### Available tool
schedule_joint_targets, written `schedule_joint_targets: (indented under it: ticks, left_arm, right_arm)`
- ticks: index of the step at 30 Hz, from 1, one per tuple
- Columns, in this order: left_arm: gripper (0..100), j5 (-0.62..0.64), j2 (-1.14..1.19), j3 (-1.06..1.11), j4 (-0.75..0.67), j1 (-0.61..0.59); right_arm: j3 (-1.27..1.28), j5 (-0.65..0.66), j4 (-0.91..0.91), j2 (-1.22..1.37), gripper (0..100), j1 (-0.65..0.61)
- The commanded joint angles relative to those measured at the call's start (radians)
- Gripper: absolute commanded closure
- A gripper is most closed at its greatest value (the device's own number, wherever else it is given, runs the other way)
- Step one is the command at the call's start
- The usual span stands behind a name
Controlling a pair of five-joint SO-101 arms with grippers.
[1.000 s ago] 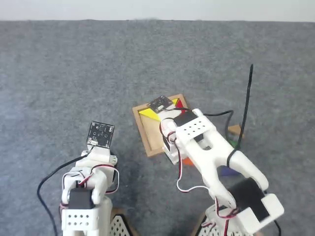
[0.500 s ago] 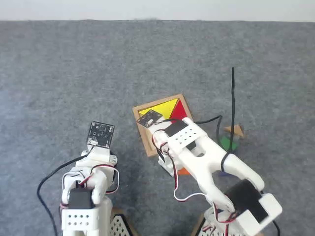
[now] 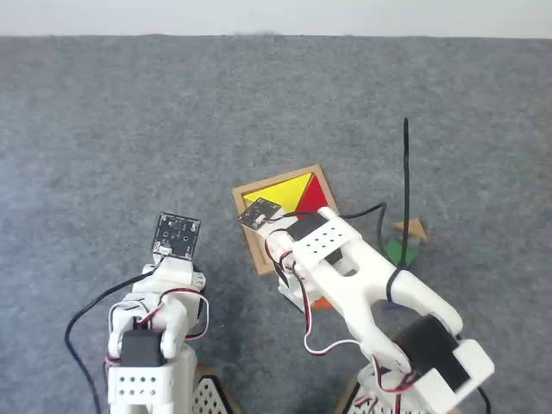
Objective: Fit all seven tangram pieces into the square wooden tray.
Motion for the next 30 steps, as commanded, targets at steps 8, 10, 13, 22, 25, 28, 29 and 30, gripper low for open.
schedule_joint_targets:
  ticks: [8,10,13,22,25,28,29,30]
  left_arm:
    - [99,0.009,-0.020,-0.012,0.005,-0.003]
    - [99,0.009,-0.020,-0.012,0.005,-0.003]
    - [99,0.009,-0.020,-0.012,0.005,-0.003]
    - [99,0.009,-0.020,-0.012,0.005,-0.003]
    - [99,0.009,-0.020,-0.012,0.005,-0.003]
    - [99,0.009,-0.020,-0.012,0.005,-0.003]
    - [99,0.009,-0.020,-0.012,0.005,-0.003]
    - [99,0.009,-0.020,-0.012,0.005,-0.003]
  right_arm:
    - [-0.005,-0.026,0.010,-0.059,93.5,-0.001]
    - [-0.005,-0.026,0.010,-0.059,93.5,-0.001]
    - [-0.005,-0.025,0.008,-0.059,93.5,-0.004]
    - [-0.005,0.015,-0.021,-0.058,92.8,-0.001]
    - [-0.005,0.012,-0.038,-0.058,86.5,-0.001]
    - [-0.005,0.032,-0.038,-0.056,77.9,-0.001]
    - [-0.003,0.049,-0.038,-0.056,75.2,-0.002]
    - [-0.003,0.058,-0.038,-0.056,72.6,-0.004]
